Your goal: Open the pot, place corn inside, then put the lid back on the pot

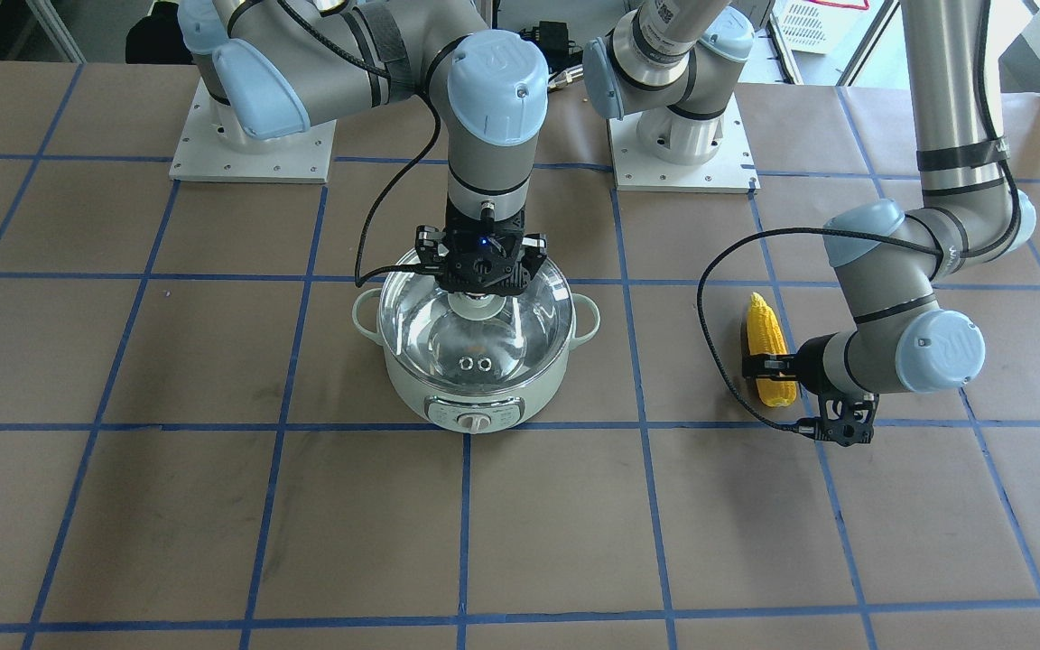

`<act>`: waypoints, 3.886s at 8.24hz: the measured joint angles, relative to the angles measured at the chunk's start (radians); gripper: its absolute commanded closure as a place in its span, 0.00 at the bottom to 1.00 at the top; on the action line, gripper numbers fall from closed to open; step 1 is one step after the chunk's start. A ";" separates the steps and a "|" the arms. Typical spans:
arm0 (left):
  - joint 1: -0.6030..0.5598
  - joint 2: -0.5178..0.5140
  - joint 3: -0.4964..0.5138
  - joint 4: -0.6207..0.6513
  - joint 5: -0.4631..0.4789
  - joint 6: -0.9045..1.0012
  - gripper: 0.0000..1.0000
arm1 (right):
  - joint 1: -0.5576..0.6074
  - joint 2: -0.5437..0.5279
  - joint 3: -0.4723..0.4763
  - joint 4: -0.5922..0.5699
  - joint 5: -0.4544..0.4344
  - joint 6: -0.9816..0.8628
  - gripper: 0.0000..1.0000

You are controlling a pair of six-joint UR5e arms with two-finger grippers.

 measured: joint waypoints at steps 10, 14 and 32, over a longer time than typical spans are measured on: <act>-0.023 0.269 0.093 -0.249 0.010 -0.170 1.00 | -0.031 -0.007 -0.010 -0.025 0.015 0.001 0.41; -0.143 0.286 0.135 -0.259 -0.001 -0.317 1.00 | -0.031 -0.006 -0.005 -0.023 0.018 0.004 0.49; -0.459 0.324 0.171 -0.172 -0.211 -0.619 1.00 | -0.436 -0.313 -0.048 0.263 0.022 -0.452 0.70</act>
